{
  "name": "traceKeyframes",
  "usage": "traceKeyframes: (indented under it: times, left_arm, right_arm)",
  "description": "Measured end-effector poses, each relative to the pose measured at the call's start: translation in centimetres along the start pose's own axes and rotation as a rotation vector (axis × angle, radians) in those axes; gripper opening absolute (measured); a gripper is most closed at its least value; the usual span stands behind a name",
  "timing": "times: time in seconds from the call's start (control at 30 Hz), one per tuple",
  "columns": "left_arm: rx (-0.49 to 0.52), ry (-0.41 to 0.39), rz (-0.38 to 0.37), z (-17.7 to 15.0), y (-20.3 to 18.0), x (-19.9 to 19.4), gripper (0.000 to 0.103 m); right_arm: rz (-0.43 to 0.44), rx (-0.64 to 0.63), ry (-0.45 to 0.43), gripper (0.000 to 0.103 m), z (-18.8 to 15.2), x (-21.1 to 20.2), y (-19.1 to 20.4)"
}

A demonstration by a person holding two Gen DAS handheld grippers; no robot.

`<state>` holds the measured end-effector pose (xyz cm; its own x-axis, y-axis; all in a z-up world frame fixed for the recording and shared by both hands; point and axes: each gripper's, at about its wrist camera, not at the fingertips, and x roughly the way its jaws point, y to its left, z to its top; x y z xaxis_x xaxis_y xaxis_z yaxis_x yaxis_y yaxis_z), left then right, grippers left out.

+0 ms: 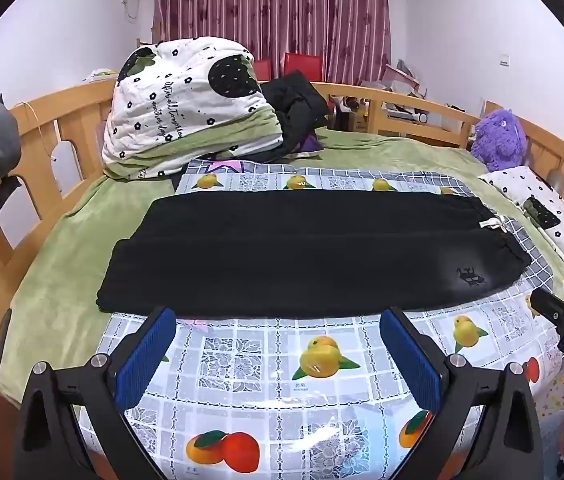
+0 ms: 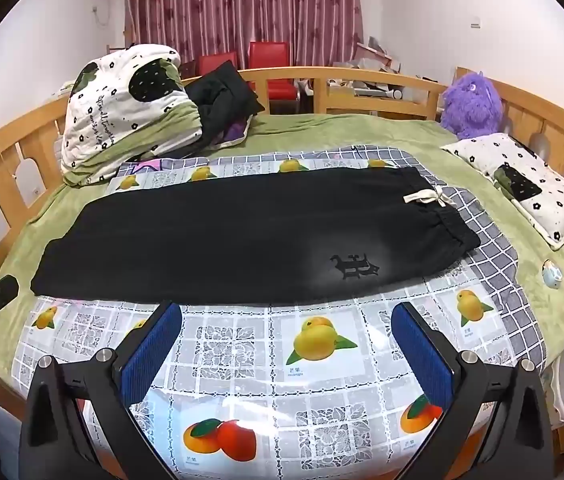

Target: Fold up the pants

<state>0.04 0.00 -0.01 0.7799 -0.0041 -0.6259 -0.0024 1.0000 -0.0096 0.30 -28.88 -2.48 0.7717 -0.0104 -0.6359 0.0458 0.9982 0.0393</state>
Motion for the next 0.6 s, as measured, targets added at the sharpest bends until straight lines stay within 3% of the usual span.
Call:
traceKeyframes:
  times: [0.03,0.6]
  left_arm:
    - [-0.001,0.006,-0.006,0.02,0.01,0.03,0.103]
    - [0.003,-0.003,-0.011,0.08,-0.54,-0.01,0.103]
  right_arm:
    - [-0.002,0.002,0.041,0.103,0.26,0.41,-0.06]
    - [-0.002,0.020,0.042,0.103,-0.09,0.27,-0.15]
